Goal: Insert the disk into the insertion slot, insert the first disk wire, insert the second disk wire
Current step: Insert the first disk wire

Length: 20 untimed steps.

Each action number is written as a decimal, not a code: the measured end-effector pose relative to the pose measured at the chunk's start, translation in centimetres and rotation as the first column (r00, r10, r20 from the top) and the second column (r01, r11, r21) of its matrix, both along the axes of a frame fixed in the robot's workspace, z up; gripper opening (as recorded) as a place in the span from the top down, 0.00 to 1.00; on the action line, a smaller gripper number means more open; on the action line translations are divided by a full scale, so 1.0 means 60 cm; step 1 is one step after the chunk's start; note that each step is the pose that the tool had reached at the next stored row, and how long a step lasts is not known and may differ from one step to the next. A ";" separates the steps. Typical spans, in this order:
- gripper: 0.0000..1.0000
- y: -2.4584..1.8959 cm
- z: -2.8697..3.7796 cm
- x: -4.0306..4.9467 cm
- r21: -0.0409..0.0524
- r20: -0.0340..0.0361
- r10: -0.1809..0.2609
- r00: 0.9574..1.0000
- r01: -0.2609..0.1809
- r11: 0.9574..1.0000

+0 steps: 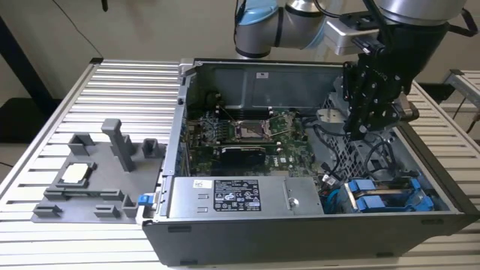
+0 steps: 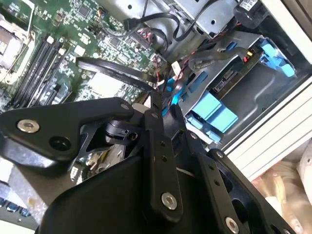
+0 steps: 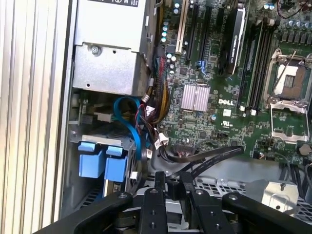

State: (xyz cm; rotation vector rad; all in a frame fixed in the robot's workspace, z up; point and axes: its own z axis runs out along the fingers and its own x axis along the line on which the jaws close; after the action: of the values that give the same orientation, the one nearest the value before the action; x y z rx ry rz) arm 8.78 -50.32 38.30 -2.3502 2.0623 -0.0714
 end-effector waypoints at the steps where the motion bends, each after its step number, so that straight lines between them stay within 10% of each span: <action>1: 0.73 0.0000 0.000 0.000 0.000 0.000 0.000 1.000 0.000 1.000; 20: 0.84 0.0003 0.000 0.000 0.000 0.000 0.000 1.000 0.000 1.000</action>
State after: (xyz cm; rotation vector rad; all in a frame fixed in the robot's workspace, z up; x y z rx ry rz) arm 8.78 -50.30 38.31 -2.3502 2.0623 -0.0715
